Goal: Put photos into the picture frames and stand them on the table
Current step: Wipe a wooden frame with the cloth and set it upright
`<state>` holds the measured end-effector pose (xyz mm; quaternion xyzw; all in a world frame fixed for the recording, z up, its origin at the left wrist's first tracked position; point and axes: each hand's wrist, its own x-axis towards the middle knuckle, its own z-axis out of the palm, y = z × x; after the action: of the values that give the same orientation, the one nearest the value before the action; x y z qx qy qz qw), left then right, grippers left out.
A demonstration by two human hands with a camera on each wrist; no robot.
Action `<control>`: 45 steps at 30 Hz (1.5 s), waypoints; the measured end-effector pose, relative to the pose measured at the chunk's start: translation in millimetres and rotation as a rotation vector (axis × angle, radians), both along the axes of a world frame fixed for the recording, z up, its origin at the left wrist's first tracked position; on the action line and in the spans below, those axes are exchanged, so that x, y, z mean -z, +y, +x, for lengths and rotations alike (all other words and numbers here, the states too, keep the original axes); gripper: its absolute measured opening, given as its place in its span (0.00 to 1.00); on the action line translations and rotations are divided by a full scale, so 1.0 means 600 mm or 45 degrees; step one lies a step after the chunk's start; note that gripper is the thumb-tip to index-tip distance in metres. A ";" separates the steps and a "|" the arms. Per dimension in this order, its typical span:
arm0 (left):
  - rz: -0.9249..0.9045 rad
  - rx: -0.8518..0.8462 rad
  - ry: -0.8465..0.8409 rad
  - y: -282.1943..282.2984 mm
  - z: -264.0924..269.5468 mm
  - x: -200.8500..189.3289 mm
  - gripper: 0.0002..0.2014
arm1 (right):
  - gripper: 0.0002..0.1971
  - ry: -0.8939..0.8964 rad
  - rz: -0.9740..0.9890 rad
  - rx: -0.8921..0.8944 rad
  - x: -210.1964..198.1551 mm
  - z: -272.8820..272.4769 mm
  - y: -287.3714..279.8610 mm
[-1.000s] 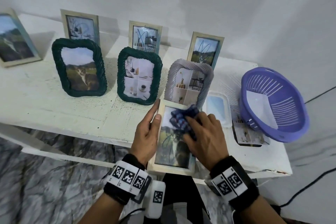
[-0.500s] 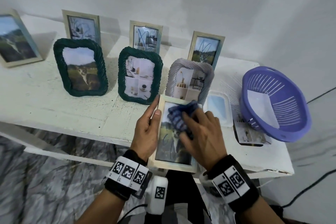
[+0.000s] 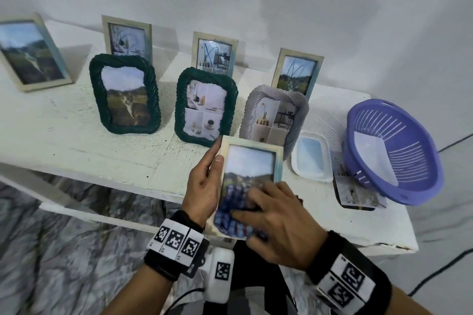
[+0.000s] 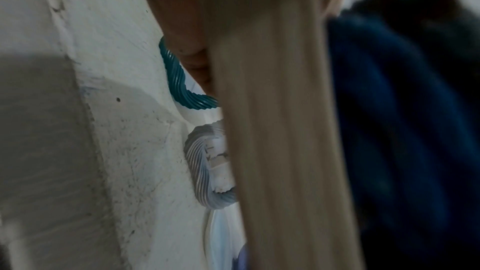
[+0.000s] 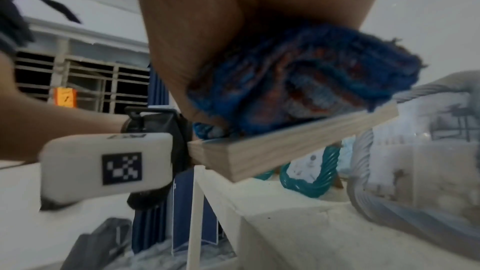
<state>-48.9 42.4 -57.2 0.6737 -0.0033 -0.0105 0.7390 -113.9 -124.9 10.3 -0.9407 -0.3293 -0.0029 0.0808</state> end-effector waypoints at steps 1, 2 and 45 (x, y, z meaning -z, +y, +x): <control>0.012 0.006 0.006 0.003 0.000 0.001 0.23 | 0.19 0.010 -0.031 -0.018 -0.002 -0.002 -0.006; 0.024 0.006 0.000 0.003 0.000 0.002 0.23 | 0.19 -0.011 -0.060 -0.001 -0.003 0.004 -0.013; 0.038 0.004 0.024 -0.034 0.012 -0.008 0.20 | 0.20 -0.174 -0.099 0.441 -0.009 0.087 -0.096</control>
<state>-41.7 22.1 -52.6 0.6844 0.0028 -0.0184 0.7289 -61.5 -182.3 15.8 -0.9834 -0.1671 -0.0680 0.0201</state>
